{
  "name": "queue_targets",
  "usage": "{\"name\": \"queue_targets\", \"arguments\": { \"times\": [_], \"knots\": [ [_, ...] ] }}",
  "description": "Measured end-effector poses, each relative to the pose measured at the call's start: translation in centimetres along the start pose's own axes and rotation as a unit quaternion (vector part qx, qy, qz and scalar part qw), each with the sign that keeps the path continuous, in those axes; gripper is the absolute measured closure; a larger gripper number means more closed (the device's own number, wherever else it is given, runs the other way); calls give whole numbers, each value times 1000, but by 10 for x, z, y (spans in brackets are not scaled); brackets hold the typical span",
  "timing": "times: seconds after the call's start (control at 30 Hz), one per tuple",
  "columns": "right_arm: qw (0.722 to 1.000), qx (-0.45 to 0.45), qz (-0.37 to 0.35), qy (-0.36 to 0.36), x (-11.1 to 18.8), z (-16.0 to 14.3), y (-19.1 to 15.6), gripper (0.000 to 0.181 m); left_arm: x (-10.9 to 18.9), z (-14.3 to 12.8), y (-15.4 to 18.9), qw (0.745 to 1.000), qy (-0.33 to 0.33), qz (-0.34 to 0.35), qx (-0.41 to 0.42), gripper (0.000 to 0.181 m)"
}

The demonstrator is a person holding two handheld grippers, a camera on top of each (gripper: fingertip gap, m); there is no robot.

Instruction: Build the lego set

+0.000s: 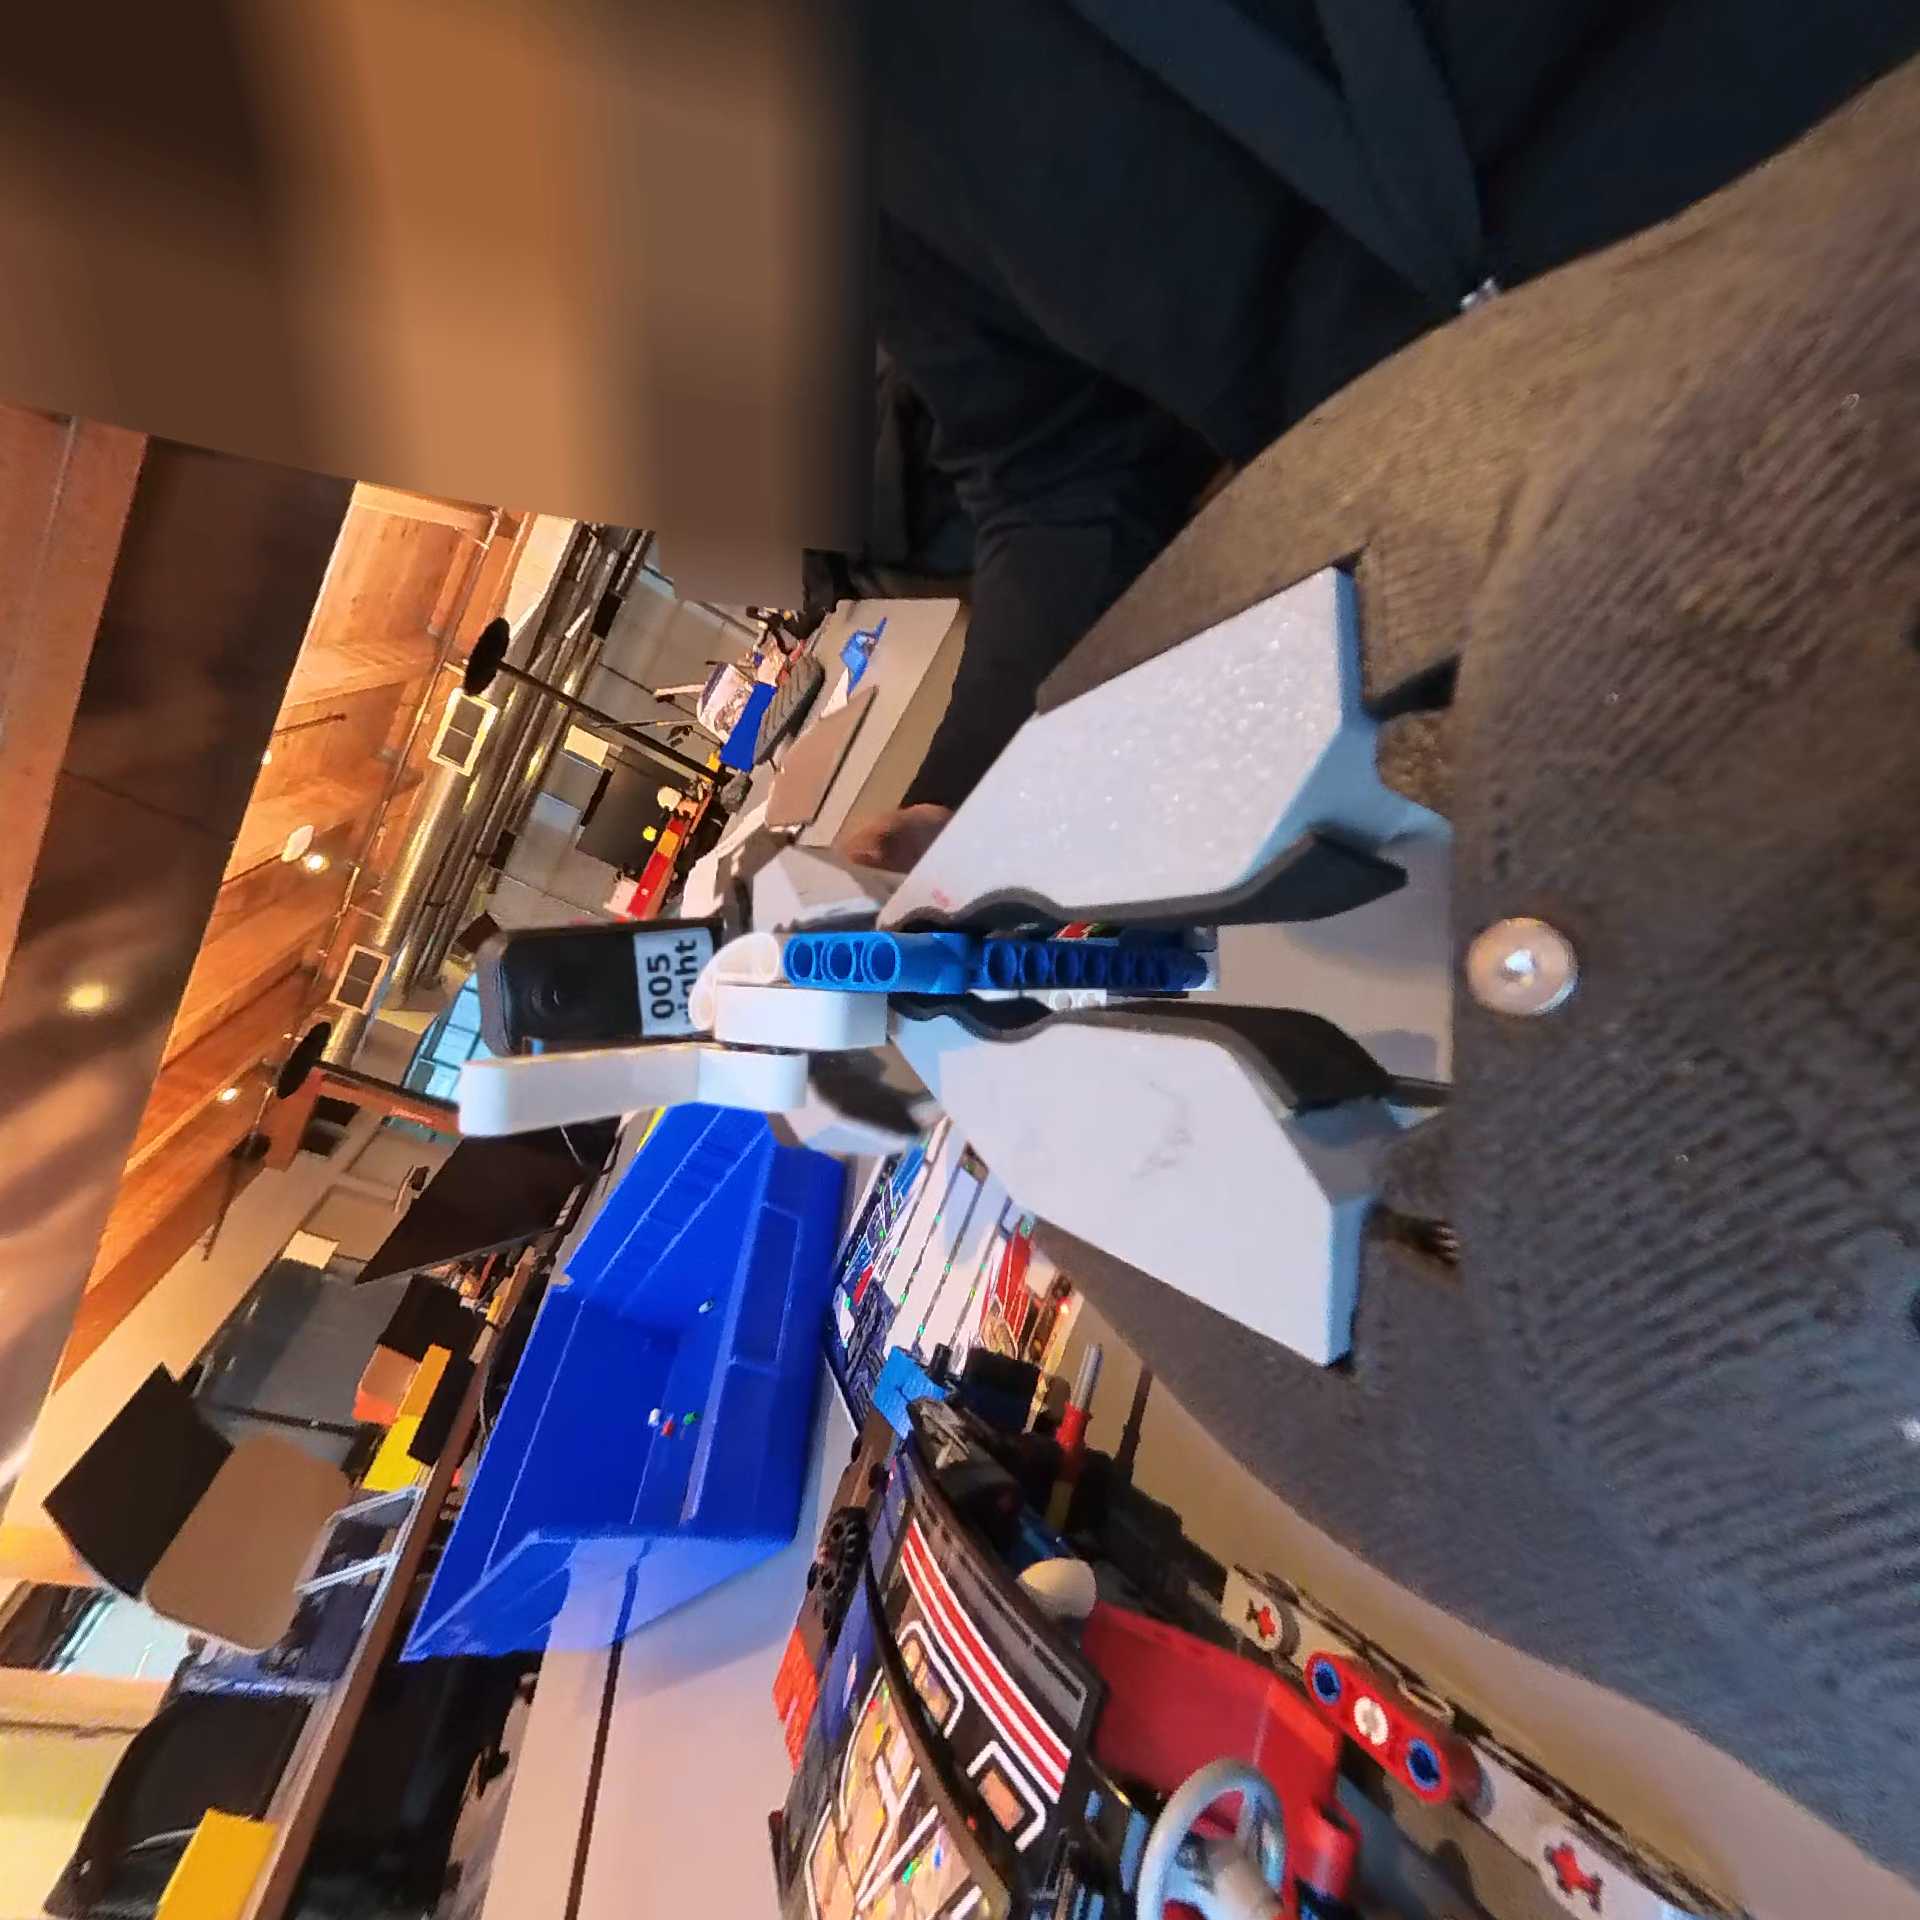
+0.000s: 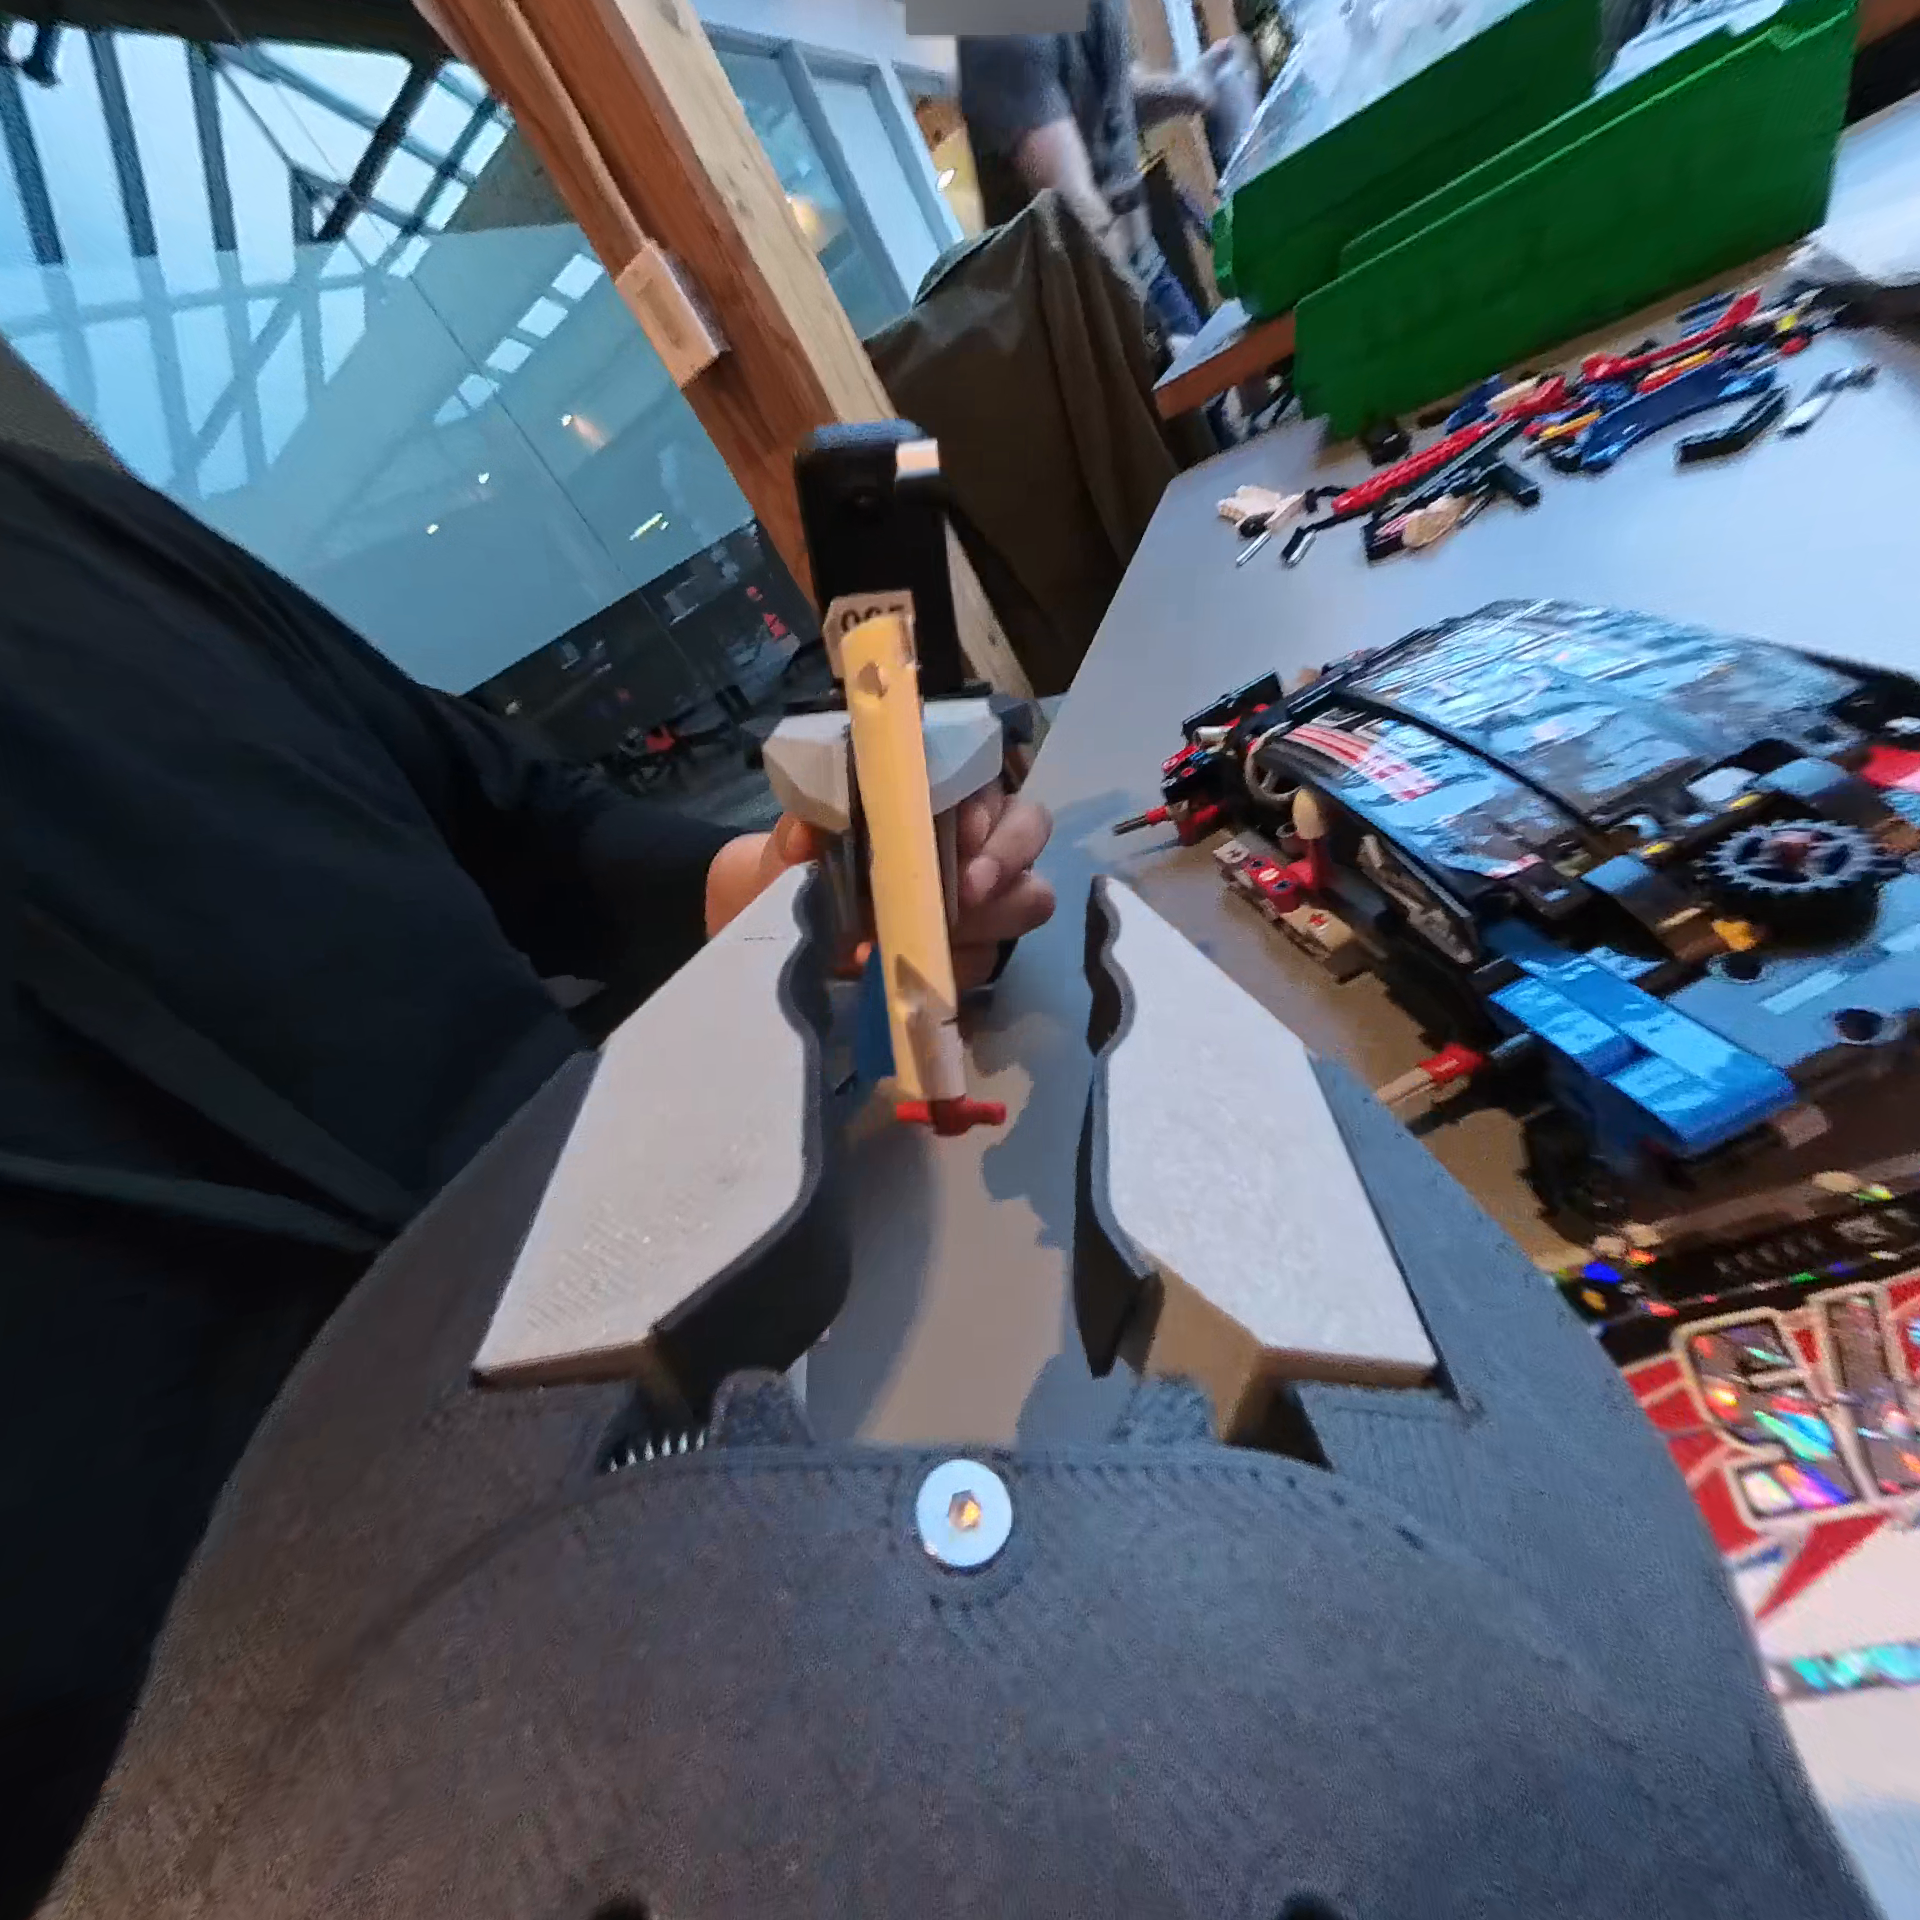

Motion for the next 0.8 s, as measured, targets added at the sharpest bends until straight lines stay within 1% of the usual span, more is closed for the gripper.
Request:
{"name": "queue_targets", "arguments": {
  "times": [0.1, 0.17, 0.23, 0.4, 0.43, 0.47, 0.5, 0.53, 0.6, 0.63, 0.7, 0.73, 0.8],
  "knots": [
    [999, 19, 15, -49, -12, -13, -6, 158, 0, 1, 3, 1000, -6, -1, -28, 177],
    [997, 36, 7, -70, -18, -19, -7, 160, 0, 2, 5, 999, -5, -7, -39, 177],
    [994, 67, -14, -81, -20, -22, -7, 169, -1, 1, 7, 999, -11, -10, -44, 176],
    [986, 143, -37, -82, -15, -21, -13, 170, 0, 1, 11, 997, -41, -24, -68, 175],
    [983, 160, -40, -77, -14, -20, -14, 170, 1, 1, 11, 996, -55, -25, -68, 172],
    [980, 179, -47, -72, -13, -20, -16, 172, 2, 2, 9, 995, -69, -27, -67, 165],
    [975, 201, -60, -66, -12, -19, -17, 174, 4, 3, 8, 994, -79, -32, -63, 156],
    [969, 226, -78, -64, -11, -18, -17, 174, 7, 6, 7, 994, -84, -35, -57, 151],
    [953, 271, -120, -70, -11, -20, -15, 175, 14, 12, 3, 994, -90, -28, -57, 146],
    [943, 292, -142, -78, -12, -22, -14, 175, 18, 14, 0, 993, -96, -20, -64, 148],
    [919, 336, -184, -95, -16, -26, -11, 177, 26, 17, -3, 989, -114, -5, -93, 158],
    [910, 353, -195, -100, -18, -28, -10, 177, 29, 16, -3, 986, -126, -4, -110, 159],
    [905, 360, -199, -112, -21, -31, -10, 177, 33, 14, -2, 978, -154, -2, -141, 161]
  ]
}}
Point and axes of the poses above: each gripper's, where its closed fingertips meet, x back along the fingers, z out of its top, y = z × x across the jaws, the point moved 6 cm from there along x, back along the fingers, and after that the axes turned 14 degrees about -x, right-handed, at the moved point
